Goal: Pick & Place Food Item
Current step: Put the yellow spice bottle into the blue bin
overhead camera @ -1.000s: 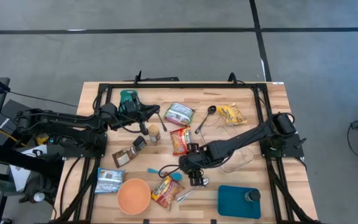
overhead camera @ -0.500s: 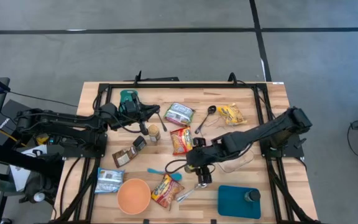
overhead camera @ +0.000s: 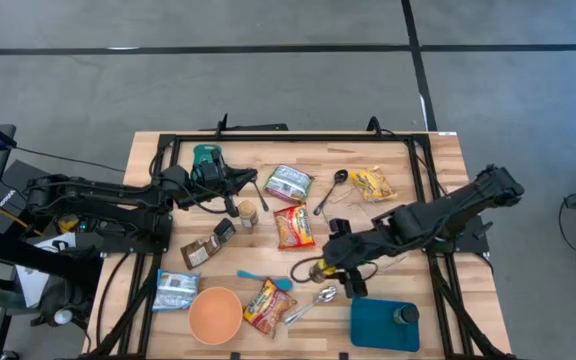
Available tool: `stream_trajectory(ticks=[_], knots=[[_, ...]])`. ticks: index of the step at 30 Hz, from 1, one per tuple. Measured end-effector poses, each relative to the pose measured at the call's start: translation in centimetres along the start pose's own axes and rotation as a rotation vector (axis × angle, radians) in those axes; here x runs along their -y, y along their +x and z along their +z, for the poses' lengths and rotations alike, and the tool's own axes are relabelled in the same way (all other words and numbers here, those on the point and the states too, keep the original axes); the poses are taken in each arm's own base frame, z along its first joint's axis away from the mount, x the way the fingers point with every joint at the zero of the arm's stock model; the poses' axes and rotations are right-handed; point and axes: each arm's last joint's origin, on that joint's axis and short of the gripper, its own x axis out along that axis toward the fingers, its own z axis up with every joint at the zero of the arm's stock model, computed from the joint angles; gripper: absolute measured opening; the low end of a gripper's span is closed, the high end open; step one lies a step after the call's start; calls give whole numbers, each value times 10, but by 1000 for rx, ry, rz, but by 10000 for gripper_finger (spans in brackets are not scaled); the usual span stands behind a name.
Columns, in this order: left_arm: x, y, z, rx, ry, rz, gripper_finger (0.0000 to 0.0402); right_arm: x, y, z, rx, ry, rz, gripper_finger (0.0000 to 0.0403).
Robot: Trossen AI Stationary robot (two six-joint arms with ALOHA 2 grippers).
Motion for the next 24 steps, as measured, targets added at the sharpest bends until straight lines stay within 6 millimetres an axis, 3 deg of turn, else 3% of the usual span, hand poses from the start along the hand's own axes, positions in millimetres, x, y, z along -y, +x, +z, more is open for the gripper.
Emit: stream_trajectory(ticks=[12,24], knots=[[0,0,0,0,0,0,0,-39,-10,-20,-68,-117,23,222],[0,0,0,0,0,0,0,-85,-23,-46,-126,-94,61,219]])
